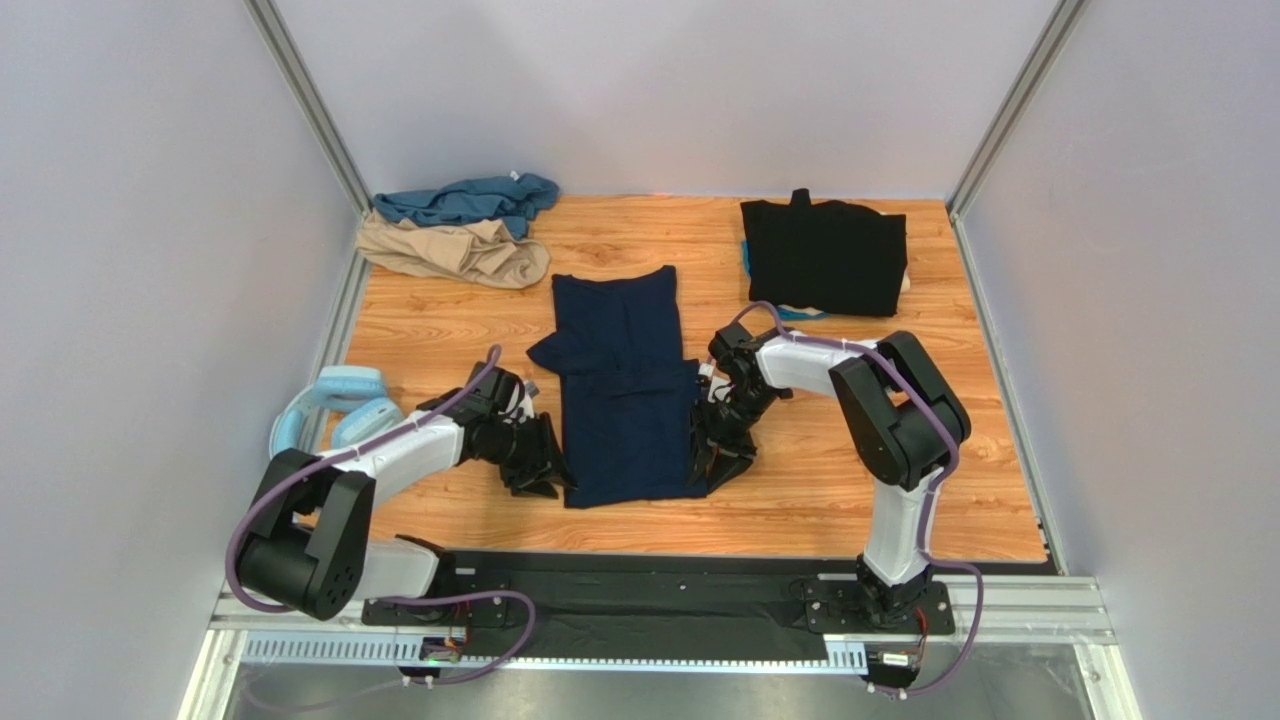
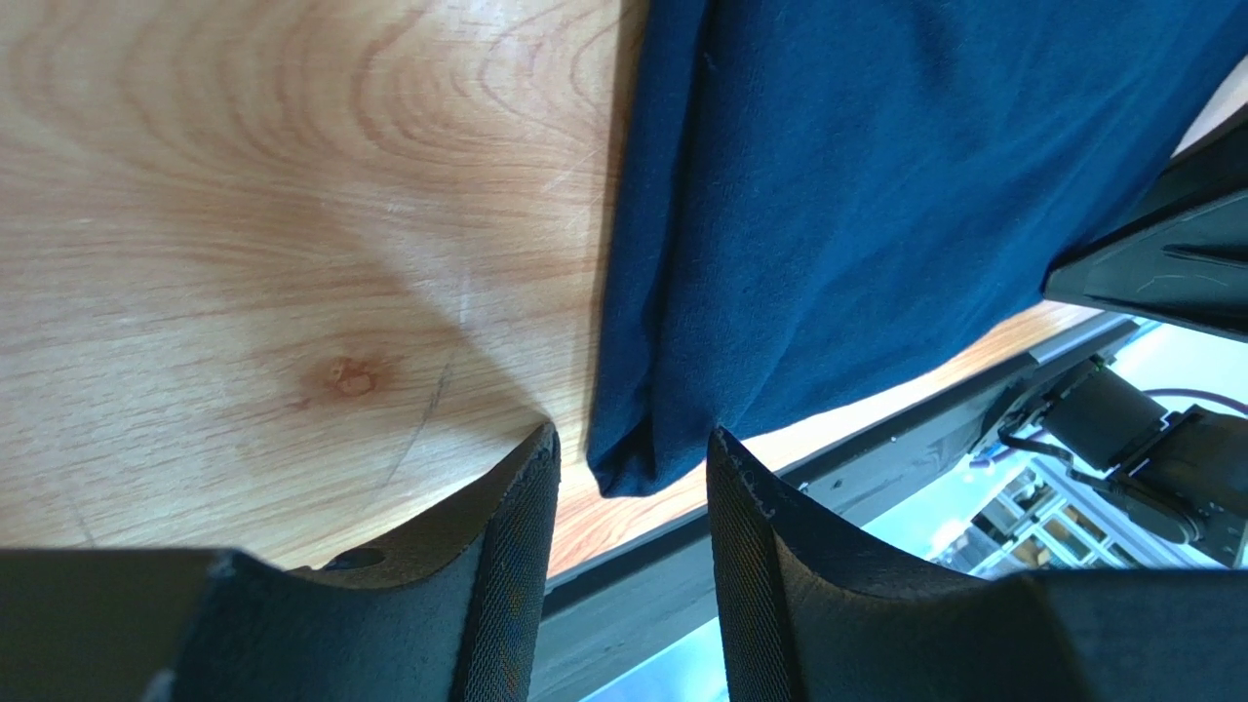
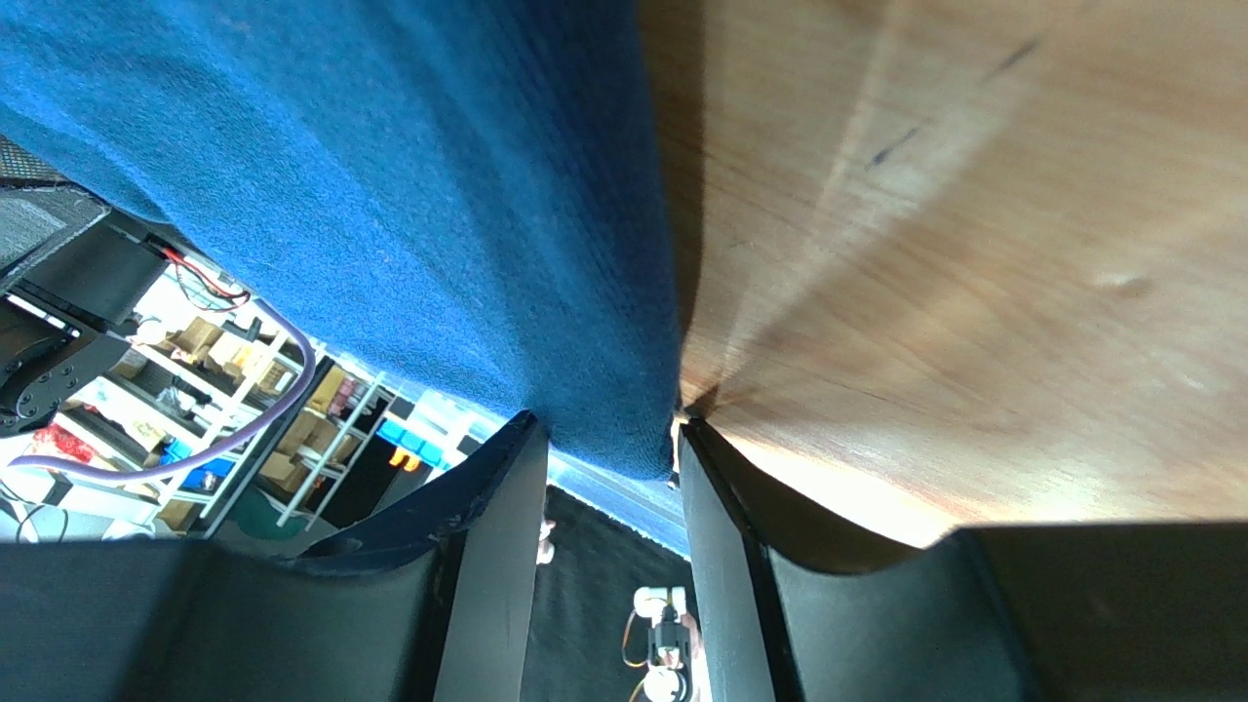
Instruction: Fold and stack the t-shirts
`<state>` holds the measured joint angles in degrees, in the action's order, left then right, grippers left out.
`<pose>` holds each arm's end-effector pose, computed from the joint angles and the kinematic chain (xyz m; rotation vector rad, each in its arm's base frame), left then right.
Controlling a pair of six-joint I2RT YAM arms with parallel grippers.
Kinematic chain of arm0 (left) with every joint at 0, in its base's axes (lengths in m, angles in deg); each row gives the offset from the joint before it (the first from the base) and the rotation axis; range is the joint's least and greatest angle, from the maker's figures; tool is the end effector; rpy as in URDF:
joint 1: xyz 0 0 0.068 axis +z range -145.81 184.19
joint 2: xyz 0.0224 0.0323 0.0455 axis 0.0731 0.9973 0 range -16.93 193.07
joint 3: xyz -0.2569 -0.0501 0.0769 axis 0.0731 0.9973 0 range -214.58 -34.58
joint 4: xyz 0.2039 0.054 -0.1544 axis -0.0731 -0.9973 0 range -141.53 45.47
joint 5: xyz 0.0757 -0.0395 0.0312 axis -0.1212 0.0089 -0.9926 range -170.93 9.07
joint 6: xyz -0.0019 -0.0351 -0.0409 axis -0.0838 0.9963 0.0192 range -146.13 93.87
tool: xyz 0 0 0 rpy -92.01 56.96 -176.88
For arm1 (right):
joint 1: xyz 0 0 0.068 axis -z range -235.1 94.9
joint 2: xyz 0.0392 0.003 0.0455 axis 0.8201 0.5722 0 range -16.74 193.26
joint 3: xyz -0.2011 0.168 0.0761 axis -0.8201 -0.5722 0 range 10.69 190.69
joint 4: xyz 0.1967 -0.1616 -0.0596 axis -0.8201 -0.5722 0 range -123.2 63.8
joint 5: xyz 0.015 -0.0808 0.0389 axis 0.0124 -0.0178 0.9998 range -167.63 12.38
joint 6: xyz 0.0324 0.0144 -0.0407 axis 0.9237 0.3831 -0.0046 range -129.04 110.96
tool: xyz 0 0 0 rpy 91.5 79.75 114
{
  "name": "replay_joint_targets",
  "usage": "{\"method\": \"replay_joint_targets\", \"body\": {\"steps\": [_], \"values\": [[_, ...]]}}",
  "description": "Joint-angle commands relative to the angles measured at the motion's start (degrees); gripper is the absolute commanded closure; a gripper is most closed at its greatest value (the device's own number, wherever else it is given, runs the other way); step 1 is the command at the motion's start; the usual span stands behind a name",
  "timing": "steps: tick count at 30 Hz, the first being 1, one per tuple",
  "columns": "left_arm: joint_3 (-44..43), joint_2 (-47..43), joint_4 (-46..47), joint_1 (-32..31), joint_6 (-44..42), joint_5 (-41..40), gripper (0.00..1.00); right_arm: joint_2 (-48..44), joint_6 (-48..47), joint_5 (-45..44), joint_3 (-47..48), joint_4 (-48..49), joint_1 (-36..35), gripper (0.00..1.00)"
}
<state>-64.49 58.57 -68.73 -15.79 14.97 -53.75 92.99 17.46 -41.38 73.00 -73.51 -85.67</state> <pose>0.1868 -0.0852 0.1369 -0.4158 2.9247 -0.8819 0.2567 0.1761 0.1199 0.0591 -2.6786 -0.7171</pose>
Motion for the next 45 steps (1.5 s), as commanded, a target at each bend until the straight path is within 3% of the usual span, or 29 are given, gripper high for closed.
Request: {"method": "replay_joint_targets", "body": {"steps": [1,11,26,29,32,34,35,37,45], "values": [[0.73,2.36,2.32,0.21,-1.20,-0.11,0.51,1.98,-1.98,-4.79,-1.48,3.71,-0.11,0.55],[-2.08,6.05,2.23,-1.36,-2.17,-0.02,0.52,1.71,-1.45,-3.12,-4.03,6.88,-0.19,0.55],[-1.99,7.90,1.97,-4.97,-0.94,-4.41,0.53,4.61,-1.89,-3.73,-0.25,7.14,-0.19,0.55],[-1.73,7.99,1.97,-5.06,-0.76,-4.59,0.54,5.32,-1.98,-3.47,0.45,7.40,-0.19,0.63],[-1.55,7.99,1.97,-5.24,-0.58,-4.94,0.58,5.93,-2.16,-3.38,0.80,7.84,-0.19,0.83],[-1.38,8.08,2.23,-5.59,-0.58,-5.29,0.74,6.28,-2.42,-3.20,0.89,8.11,-0.19,0.97],[-1.29,8.08,2.41,-5.76,-0.67,-5.12,0.89,6.28,-2.51,-3.03,0.89,8.20,-0.19,1.00],[-1.20,8.17,2.85,-5.94,-0.58,-4.77,1.00,5.93,-2.68,-2.24,0.72,8.46,-0.20,1.00],[-6.45,2.20,-3.55,-6.03,2.22,-3.09,1.00,-1.70,-3.39,-0.83,-1.04,5.65,-0.19,1.00]]}}
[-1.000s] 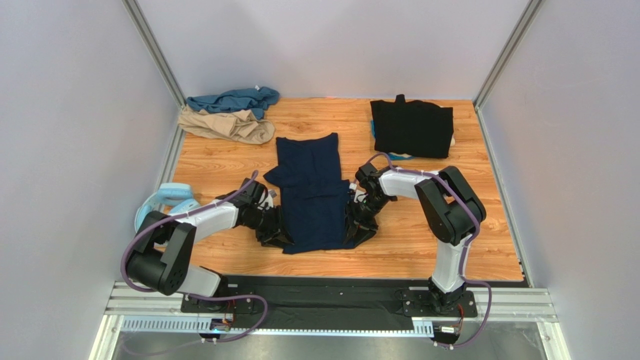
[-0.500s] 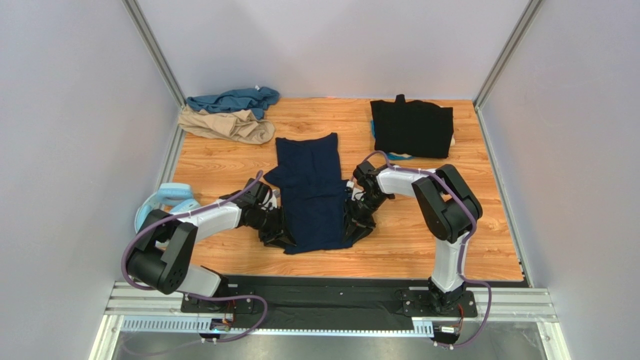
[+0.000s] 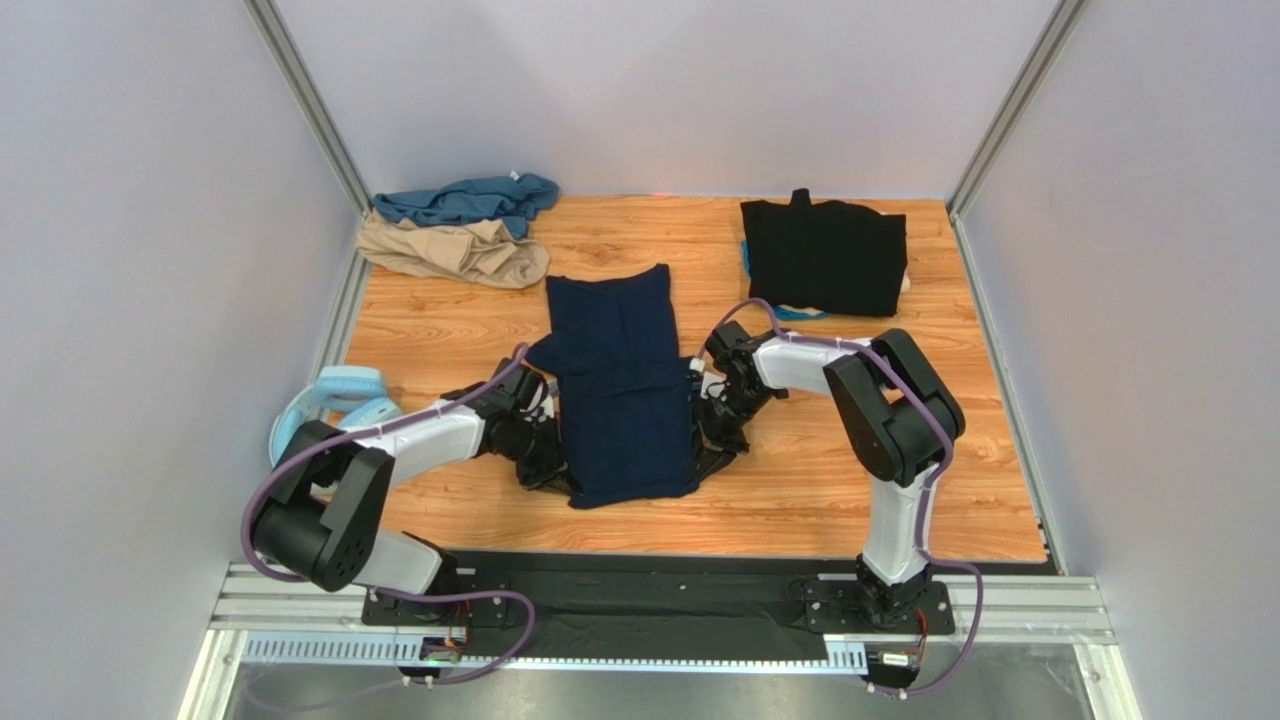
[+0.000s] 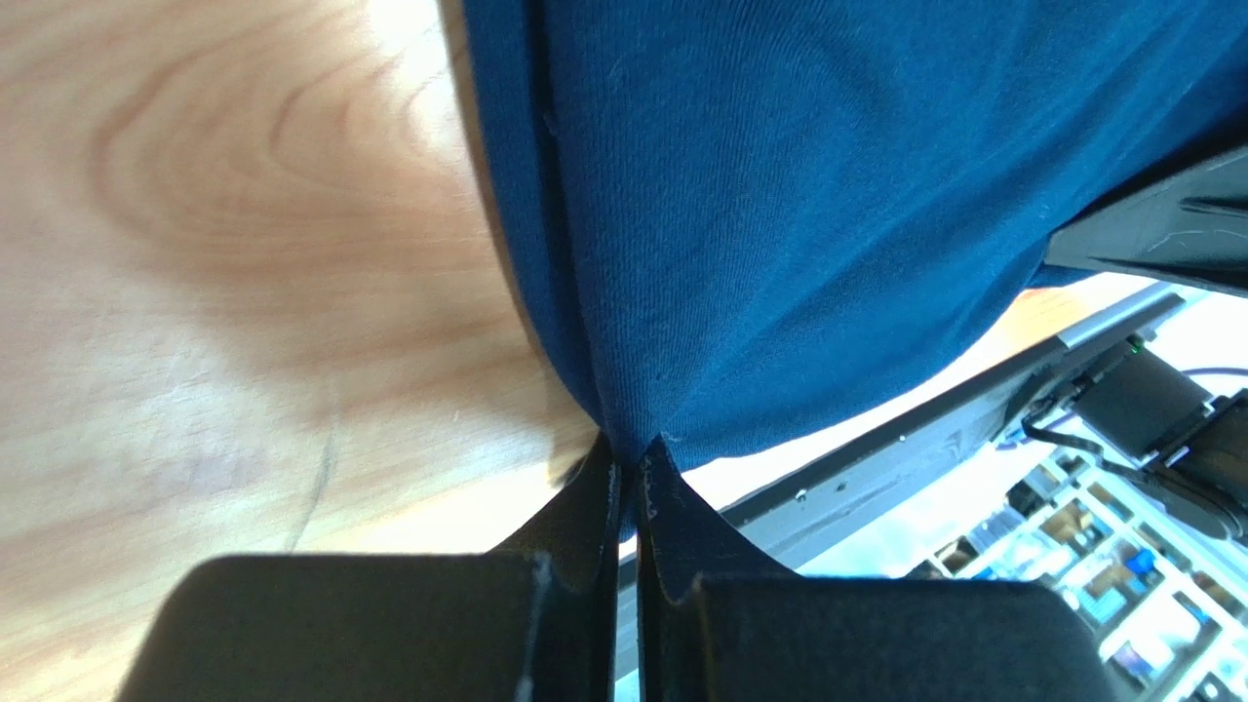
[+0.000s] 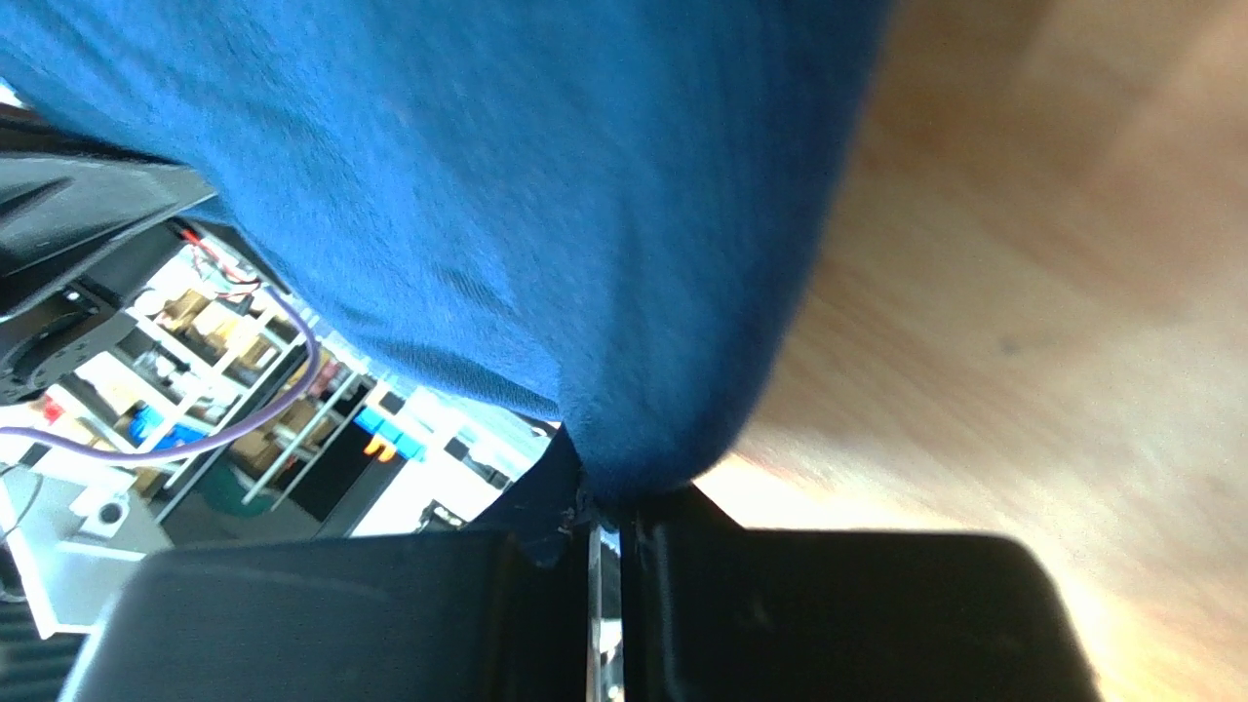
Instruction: Fold and stack the t-shirts
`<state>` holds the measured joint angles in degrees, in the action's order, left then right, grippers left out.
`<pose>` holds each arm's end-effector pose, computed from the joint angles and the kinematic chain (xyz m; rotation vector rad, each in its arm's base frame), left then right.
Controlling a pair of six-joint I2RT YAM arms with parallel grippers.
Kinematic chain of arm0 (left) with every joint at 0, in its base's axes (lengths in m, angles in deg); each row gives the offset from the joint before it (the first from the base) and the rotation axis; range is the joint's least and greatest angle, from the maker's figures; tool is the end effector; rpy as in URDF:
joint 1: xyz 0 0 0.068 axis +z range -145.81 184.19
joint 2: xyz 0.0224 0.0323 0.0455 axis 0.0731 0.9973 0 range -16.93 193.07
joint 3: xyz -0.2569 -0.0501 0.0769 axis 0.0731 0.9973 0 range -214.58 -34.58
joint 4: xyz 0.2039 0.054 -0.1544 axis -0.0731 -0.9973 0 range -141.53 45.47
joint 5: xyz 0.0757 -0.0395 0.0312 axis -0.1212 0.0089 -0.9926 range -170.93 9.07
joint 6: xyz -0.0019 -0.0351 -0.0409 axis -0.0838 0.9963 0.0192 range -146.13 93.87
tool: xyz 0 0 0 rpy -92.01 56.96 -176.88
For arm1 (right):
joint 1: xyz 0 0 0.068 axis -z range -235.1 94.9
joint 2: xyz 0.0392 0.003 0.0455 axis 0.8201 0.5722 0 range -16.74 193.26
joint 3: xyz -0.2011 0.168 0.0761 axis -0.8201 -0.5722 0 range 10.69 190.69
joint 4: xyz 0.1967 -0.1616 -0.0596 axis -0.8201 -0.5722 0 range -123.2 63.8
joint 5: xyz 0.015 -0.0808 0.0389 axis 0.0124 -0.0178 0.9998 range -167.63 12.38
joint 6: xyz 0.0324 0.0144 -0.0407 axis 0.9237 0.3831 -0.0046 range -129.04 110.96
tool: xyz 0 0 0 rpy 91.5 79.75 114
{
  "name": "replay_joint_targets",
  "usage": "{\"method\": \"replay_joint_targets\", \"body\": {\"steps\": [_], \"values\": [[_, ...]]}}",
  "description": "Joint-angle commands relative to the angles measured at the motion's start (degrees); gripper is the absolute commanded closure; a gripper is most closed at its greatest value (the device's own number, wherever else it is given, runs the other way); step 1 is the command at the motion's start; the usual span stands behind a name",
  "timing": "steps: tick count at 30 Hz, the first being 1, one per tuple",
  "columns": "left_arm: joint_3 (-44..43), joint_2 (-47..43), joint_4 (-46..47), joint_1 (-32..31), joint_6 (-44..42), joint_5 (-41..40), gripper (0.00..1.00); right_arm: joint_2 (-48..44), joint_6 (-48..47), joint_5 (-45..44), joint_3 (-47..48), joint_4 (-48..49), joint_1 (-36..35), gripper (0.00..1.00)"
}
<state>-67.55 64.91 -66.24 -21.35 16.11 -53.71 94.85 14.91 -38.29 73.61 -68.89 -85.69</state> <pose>0.1951 -0.1112 0.1301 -0.3123 2.9830 -0.8884 0.2653 0.1831 0.1132 0.1442 -2.6801 -0.8378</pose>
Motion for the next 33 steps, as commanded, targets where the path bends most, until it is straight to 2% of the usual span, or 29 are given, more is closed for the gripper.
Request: {"method": "replay_joint_targets", "body": {"steps": [1,5,11,18,22,27,33], "values": [[-4.63,-5.54,-7.71,-0.48,1.18,-3.84,1.00,-4.53,-0.57,-3.82,-1.57,-0.09,-0.17,1.00],[-12.45,-10.91,-19.73,-0.48,0.13,-9.19,1.00,-10.76,0.58,-2.69,0.01,-3.18,-0.17,1.00],[-22.30,-9.61,-26.70,-0.47,-2.51,-15.09,1.00,-12.37,0.14,-2.86,9.84,-9.67,-0.17,1.00],[-31.61,-3.54,-27.94,-0.21,-4.53,-20.18,1.00,-6.39,-2.41,-5.05,26.89,-17.68,1.05,1.00],[-36.80,1.90,-28.99,0.14,-6.81,-22.30,1.00,0.36,-2.85,-5.49,36.82,-20.83,2.37,1.00],[-44.00,8.94,-30.14,2.16,-8.84,-24.41,1.00,7.84,-3.38,-7.51,50.70,-25.06,3.69,1.00],[-53.05,16.15,-31.81,4.88,-12.00,-26.08,1.00,15.39,-1.89,-6.37,62.40,-27.88,5.71,1.00]]}}
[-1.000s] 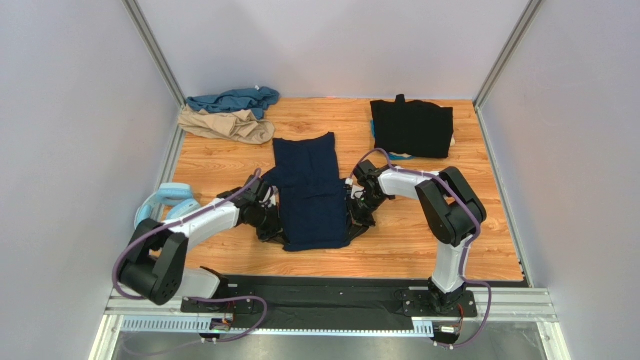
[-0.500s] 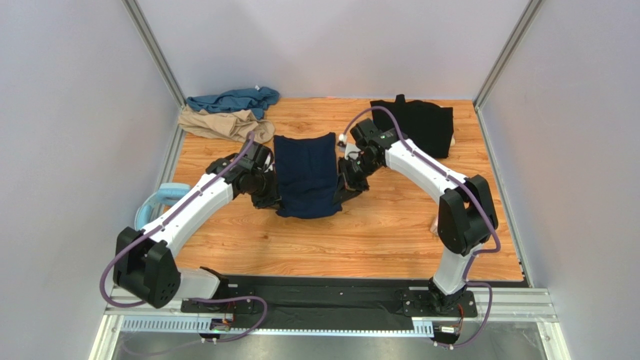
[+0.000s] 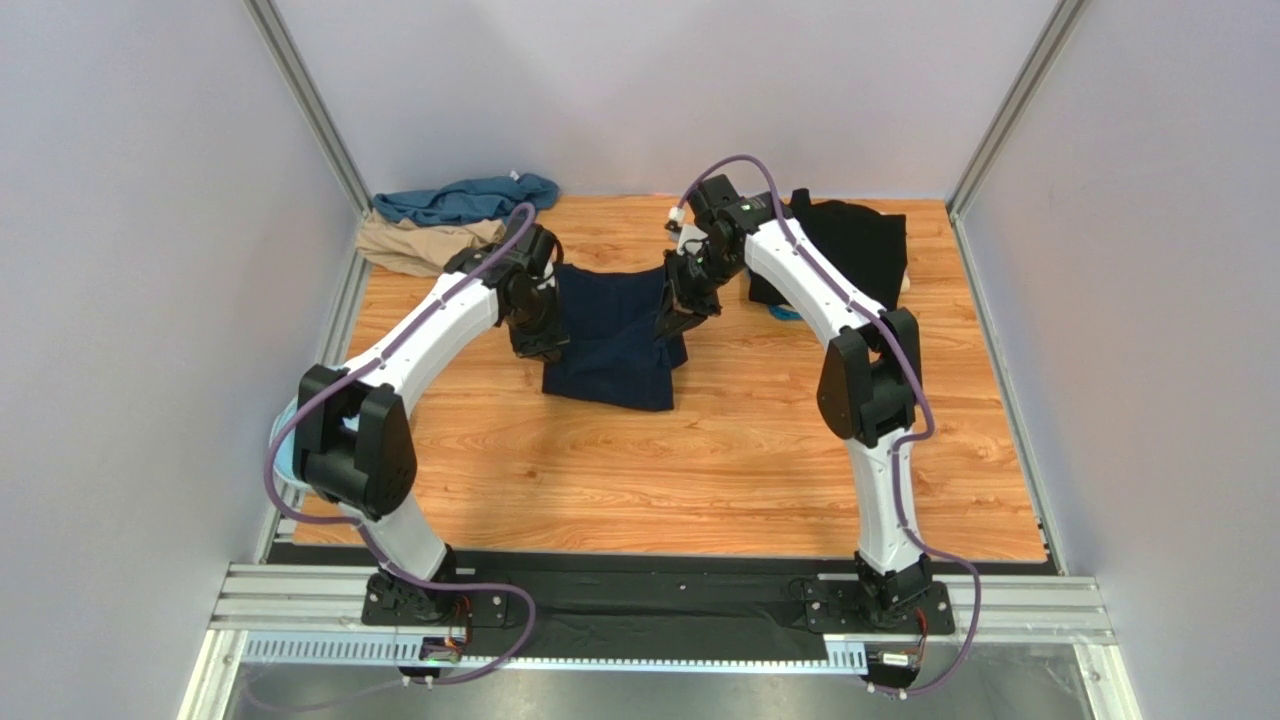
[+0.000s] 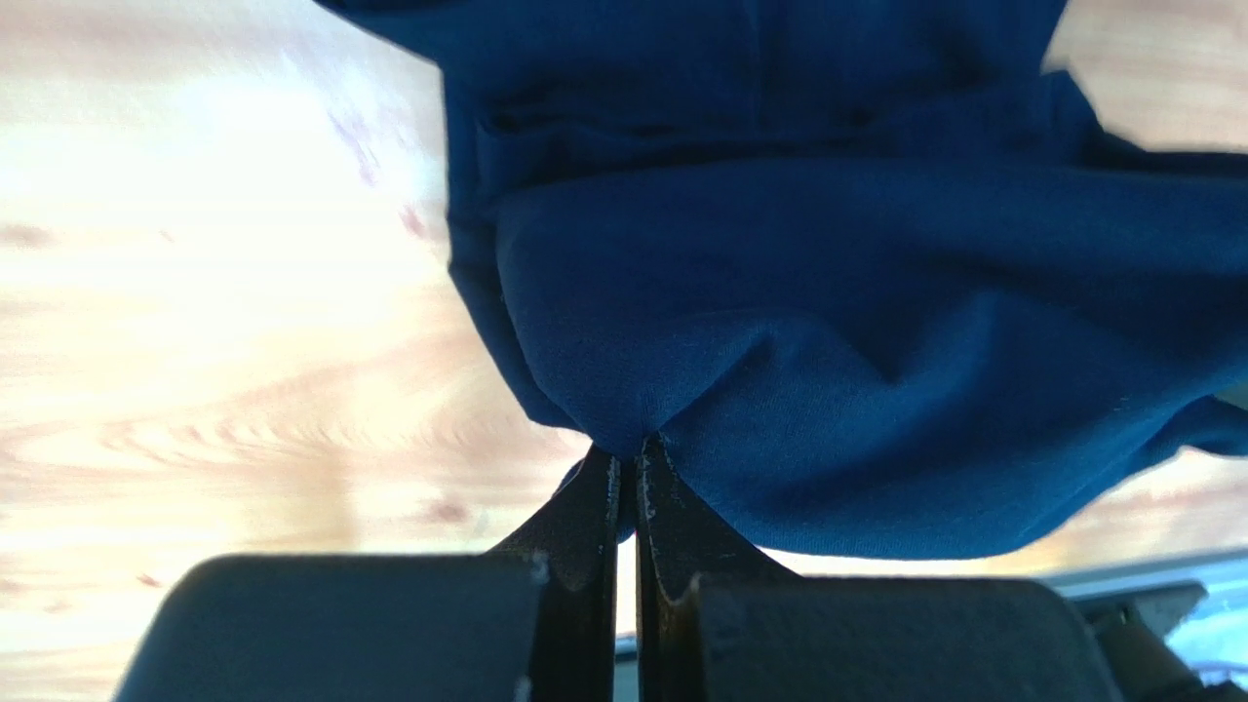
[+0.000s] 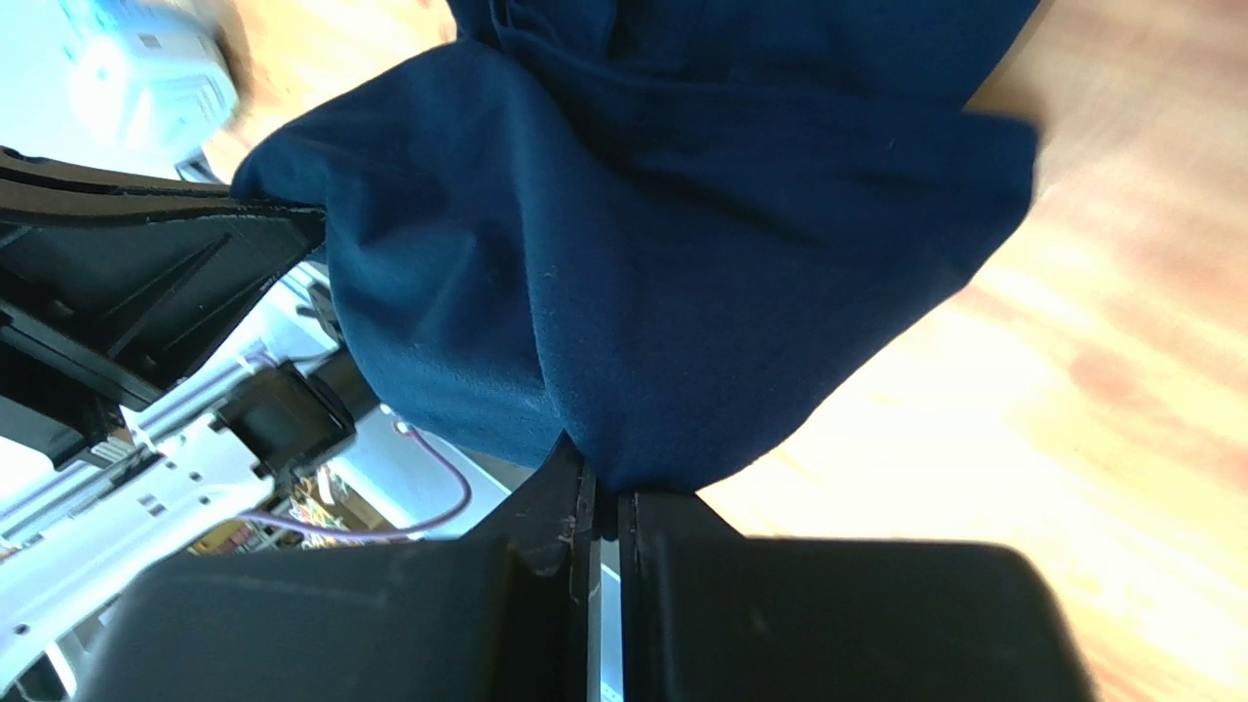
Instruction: Fold and stack the t-shirts
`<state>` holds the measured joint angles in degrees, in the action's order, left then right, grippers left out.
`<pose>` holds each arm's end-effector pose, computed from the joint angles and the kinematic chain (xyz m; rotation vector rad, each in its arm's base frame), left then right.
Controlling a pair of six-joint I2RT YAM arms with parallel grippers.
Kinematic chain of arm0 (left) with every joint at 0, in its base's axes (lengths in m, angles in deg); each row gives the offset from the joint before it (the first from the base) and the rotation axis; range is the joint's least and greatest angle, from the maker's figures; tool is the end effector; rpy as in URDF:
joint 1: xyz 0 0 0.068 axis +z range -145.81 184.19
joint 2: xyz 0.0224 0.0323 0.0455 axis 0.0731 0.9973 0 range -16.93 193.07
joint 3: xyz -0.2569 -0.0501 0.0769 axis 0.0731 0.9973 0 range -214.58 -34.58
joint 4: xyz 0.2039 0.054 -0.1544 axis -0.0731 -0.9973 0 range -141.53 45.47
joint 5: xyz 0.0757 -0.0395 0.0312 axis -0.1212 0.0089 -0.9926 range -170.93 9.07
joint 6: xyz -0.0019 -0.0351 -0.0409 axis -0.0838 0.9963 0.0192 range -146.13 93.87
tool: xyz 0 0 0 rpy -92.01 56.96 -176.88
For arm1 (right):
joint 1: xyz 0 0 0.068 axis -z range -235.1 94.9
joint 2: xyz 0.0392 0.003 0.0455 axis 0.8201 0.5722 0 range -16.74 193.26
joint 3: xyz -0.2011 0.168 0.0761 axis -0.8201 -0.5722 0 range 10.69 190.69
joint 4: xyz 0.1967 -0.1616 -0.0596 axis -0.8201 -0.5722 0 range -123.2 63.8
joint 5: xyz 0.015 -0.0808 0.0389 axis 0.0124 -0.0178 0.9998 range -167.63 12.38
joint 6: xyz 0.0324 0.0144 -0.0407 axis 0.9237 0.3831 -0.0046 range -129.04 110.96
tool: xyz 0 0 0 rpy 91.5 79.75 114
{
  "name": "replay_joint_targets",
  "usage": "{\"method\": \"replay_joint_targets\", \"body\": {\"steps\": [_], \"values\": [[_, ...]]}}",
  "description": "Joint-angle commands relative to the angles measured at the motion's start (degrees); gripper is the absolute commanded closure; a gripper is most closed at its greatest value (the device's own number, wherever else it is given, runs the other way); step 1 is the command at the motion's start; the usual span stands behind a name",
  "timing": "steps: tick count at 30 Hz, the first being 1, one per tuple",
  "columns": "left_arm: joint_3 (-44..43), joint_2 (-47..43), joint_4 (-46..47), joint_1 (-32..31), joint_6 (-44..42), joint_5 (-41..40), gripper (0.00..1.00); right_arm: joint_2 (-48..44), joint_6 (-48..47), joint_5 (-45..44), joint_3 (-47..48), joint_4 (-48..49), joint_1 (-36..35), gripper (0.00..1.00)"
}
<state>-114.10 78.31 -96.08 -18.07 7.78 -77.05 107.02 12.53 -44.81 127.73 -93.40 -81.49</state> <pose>0.3123 -0.1304 0.2667 -0.2653 2.7898 -0.3491 0.3907 0.2155 0.2641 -0.2483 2.9596 0.9684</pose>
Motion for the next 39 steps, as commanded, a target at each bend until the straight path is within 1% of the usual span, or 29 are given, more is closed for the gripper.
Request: {"method": "replay_joint_targets", "body": {"steps": [1,4,5,11,18,21,24,25,27,28,29,31,32,34,35,39], "values": [[-7.74,3.63,-2.41,1.87,-4.02,-3.00,1.00,3.85,0.67,0.40,10.74,-3.73,1.87,1.00],[-11.87,6.53,-3.47,2.75,-5.08,-3.53,1.00,5.61,1.90,2.07,13.22,-2.77,2.75,0.99],[-12.75,7.93,-3.47,3.10,-5.34,-3.27,1.00,5.87,2.95,3.90,13.74,-2.15,2.92,1.00],[-19.43,13.55,-4.17,3.63,-5.70,-1.95,1.00,6.93,6.21,8.13,12.26,3.73,3.54,1.00],[-27.96,19.98,-5.75,3.80,-6.49,-1.59,1.00,8.07,13.06,12.97,9.18,12.70,3.54,1.00],[-29.90,21.56,-7.07,3.89,-6.75,-1.59,1.00,8.16,13.42,13.41,8.57,12.88,3.54,1.00],[-27.45,20.25,-6.90,3.89,-6.84,-2.03,1.00,5.63,12.28,13.94,4.71,13.06,3.45,1.00],[-26.31,18.94,-6.38,3.98,-6.75,-2.12,1.00,4.65,11.32,14.03,1.22,13.23,3.28,1.00],[-22.61,17.18,-5.76,3.98,-6.58,-1.86,1.00,2.11,10.43,14.64,-2.06,13.15,3.02,1.00],[-21.30,15.34,-5.49,3.98,-6.66,-1.68,1.00,1.22,9.91,15.43,-5.81,13.06,3.01,1.00],[-18.67,14.45,-5.49,3.98,-6.49,-1.60,1.00,0.35,9.12,15.69,-7.50,12.80,2.75,1.00],[-15.85,11.39,-5.75,3.98,-6.49,-1.16,1.00,-2.12,8.15,15.70,-11.46,10.96,2.57,1.00],[-13.49,10.41,-6.02,3.98,-6.40,-0.63,1.00,-2.91,6.67,15.70,-14.87,9.82,2.23,1.00],[-11.28,8.05,-7.59,3.98,-6.58,0.07,1.00,-5.62,5.51,15.70,-18.40,8.14,1.44,1.00],[-9.26,7.33,-8.47,3.98,-6.75,0.60,1.00,-6.42,4.90,15.61,-21.99,7.79,0.56,1.00],[-3.19,2.25,-10.06,3.98,-7.28,1.57,1.00,-9.41,2.35,15.61,-28.51,6.38,-2.69,1.00]]}}
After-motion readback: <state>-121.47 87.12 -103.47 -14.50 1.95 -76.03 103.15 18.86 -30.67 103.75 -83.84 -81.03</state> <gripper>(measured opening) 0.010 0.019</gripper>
